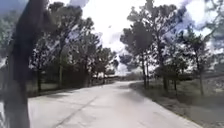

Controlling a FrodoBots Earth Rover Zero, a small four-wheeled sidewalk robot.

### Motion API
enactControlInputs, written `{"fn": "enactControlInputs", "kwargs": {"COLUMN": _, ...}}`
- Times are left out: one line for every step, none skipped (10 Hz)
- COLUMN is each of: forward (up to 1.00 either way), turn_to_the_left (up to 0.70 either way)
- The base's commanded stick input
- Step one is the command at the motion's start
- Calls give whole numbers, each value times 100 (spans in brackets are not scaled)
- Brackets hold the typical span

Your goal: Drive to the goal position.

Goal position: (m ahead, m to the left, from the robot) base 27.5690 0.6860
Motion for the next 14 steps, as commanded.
{"fn": "enactControlInputs", "kwargs": {"forward": 100, "turn_to_the_left": 0}}
{"fn": "enactControlInputs", "kwargs": {"forward": 100, "turn_to_the_left": 0}}
{"fn": "enactControlInputs", "kwargs": {"forward": 100, "turn_to_the_left": 0}}
{"fn": "enactControlInputs", "kwargs": {"forward": 100, "turn_to_the_left": 0}}
{"fn": "enactControlInputs", "kwargs": {"forward": 100, "turn_to_the_left": 0}}
{"fn": "enactControlInputs", "kwargs": {"forward": 100, "turn_to_the_left": 0}}
{"fn": "enactControlInputs", "kwargs": {"forward": 100, "turn_to_the_left": 0}}
{"fn": "enactControlInputs", "kwargs": {"forward": 100, "turn_to_the_left": 0}}
{"fn": "enactControlInputs", "kwargs": {"forward": 100, "turn_to_the_left": 0}}
{"fn": "enactControlInputs", "kwargs": {"forward": 100, "turn_to_the_left": 0}}
{"fn": "enactControlInputs", "kwargs": {"forward": 100, "turn_to_the_left": 0}}
{"fn": "enactControlInputs", "kwargs": {"forward": 100, "turn_to_the_left": 0}}
{"fn": "enactControlInputs", "kwargs": {"forward": 100, "turn_to_the_left": 0}}
{"fn": "enactControlInputs", "kwargs": {"forward": 100, "turn_to_the_left": 0}}
